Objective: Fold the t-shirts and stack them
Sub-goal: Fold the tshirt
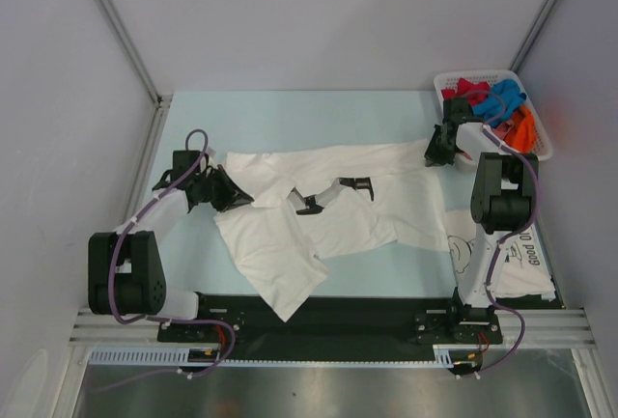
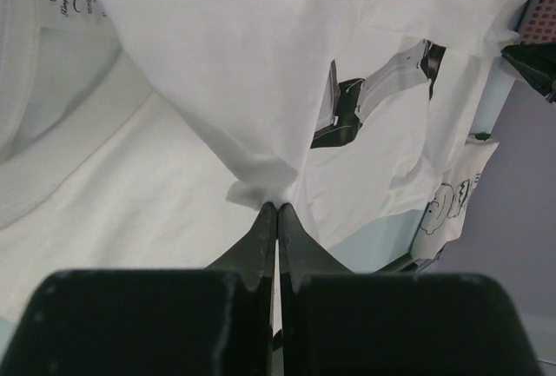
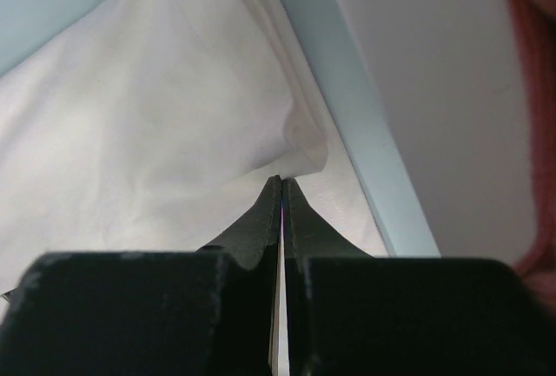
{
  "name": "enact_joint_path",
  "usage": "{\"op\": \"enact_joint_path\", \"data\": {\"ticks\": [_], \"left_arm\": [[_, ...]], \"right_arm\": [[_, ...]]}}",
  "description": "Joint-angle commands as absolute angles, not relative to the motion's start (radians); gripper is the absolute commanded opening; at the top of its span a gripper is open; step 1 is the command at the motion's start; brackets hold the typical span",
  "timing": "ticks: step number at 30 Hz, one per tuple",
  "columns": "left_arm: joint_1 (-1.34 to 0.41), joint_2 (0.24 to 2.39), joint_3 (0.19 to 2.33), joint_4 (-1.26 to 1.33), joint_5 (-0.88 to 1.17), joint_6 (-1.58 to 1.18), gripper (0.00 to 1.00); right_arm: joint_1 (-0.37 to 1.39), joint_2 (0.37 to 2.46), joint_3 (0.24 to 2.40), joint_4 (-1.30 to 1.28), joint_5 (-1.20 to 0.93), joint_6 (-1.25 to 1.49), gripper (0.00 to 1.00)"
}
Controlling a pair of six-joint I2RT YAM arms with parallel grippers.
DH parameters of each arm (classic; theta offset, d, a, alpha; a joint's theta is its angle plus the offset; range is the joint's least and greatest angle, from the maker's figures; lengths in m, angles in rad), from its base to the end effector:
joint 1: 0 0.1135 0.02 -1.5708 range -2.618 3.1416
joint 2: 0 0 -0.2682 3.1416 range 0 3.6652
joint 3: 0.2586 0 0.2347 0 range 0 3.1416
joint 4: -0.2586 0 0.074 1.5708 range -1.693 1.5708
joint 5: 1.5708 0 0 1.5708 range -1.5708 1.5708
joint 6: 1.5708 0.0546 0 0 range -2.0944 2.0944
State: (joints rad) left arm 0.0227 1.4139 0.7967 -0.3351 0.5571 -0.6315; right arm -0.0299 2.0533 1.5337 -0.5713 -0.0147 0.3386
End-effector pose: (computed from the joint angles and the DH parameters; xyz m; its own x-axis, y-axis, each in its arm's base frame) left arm 0.2682 -0.0228 0.1980 -0.8270 -0.5200 -0.2137 -0.2490 0.6796 -0.6900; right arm 0.4304 -0.0121 0.1764 -0.8286 0.3571 -0.4311 0.3163 0.9341 0.1657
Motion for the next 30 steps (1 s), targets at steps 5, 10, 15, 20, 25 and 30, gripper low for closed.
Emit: {"op": "enact_joint_path", "data": {"ticks": [5,10,15,20,25,30], "left_arm": [[0.008,1.376,0.784,-0.325,0.548,-0.637,0.00],[0.009,1.374,0.784,-0.314,0.549,-0.644,0.01],[0.014,1.382,0.828,-0.343,0.528,-0.594,0.37],[0.089,1.368,0.957,-0.416,0.364,-0.493,0.76],[0.124,1.535,1.147,-0.448,0.299,-0.414,0.83],[0.132,1.836,1.397,-0.550,0.285,-0.301,0.90]], "right_arm": [[-0.043,2.094,1.549,-0.598,-0.008,0.336,0.00],[-0.043,2.095,1.554,-0.603,-0.008,0.331,0.01],[-0.041,2.097,1.565,-0.635,-0.006,0.340,0.19],[-0.034,2.051,1.572,-0.706,0.029,0.379,0.41],[-0.008,1.970,1.574,-0.776,0.038,0.364,0.54],[0.087,1.896,1.542,-0.804,0.018,0.354,0.57]]}}
